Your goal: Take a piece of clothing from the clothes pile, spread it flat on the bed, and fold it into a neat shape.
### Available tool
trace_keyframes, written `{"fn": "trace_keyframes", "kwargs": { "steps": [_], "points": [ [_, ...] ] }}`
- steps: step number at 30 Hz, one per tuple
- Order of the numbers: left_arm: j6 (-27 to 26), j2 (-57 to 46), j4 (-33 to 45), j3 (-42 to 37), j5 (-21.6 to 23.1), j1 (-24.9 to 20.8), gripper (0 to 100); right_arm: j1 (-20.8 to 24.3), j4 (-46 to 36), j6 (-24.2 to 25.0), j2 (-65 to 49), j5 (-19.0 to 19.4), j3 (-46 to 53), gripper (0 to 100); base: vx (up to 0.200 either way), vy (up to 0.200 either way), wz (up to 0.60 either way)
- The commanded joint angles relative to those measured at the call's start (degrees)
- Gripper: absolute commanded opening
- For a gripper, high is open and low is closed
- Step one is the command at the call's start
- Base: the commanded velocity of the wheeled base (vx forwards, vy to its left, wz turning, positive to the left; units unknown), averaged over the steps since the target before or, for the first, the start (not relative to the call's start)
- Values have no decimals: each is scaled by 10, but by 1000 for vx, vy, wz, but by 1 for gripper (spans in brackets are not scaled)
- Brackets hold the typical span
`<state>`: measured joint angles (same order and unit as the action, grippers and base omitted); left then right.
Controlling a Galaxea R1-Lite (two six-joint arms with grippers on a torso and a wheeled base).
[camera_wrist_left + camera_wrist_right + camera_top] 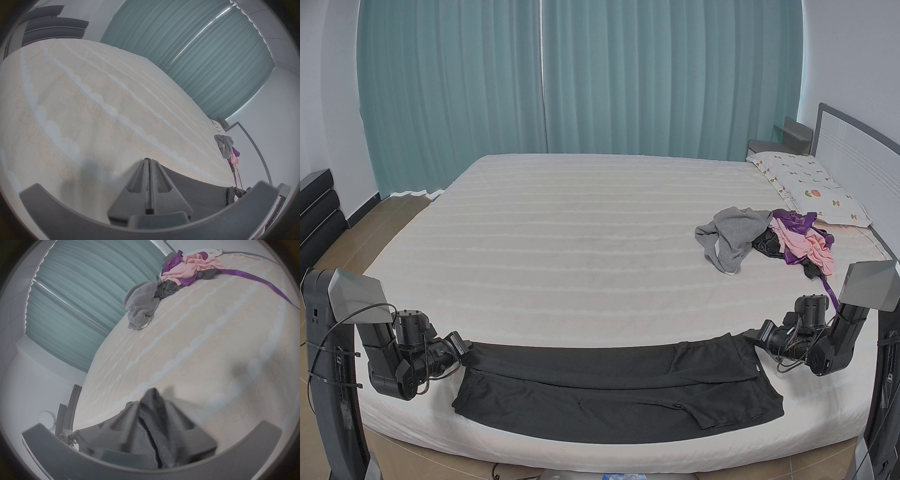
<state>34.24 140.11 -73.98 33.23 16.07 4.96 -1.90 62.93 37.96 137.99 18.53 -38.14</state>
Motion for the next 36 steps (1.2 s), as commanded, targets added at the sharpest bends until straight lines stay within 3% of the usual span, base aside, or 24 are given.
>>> {"fn": "trace_keyframes", "kwargs": {
  "steps": [1, 24, 25, 26, 32, 36],
  "points": [
    [0, 1, 0, 0, 0, 0, 0, 1, 2, 1, 9, 1, -2, 0, 0, 0, 0],
    [2, 3, 0, -7, -24, -8, 0, -14, 10, 14, 17, -14, -13, 0, 0, 0, 0],
    [2, 3, 0, -8, -24, -8, 100, -14, 10, 14, 16, -14, -13, 0, 0, 0, 0],
    [2, 3, 0, -8, -24, -8, 100, -14, 10, 15, 16, -13, -14, 100, 0, 0, 0],
    [16, 2, 1, -7, -24, -8, 100, -16, 10, 21, 10, -11, -11, 100, 0, 0, 0],
    [77, -26, 1, -26, -23, -7, 100, -26, 11, 80, -10, -6, -9, 100, 0, 0, 0]
  ]
}}
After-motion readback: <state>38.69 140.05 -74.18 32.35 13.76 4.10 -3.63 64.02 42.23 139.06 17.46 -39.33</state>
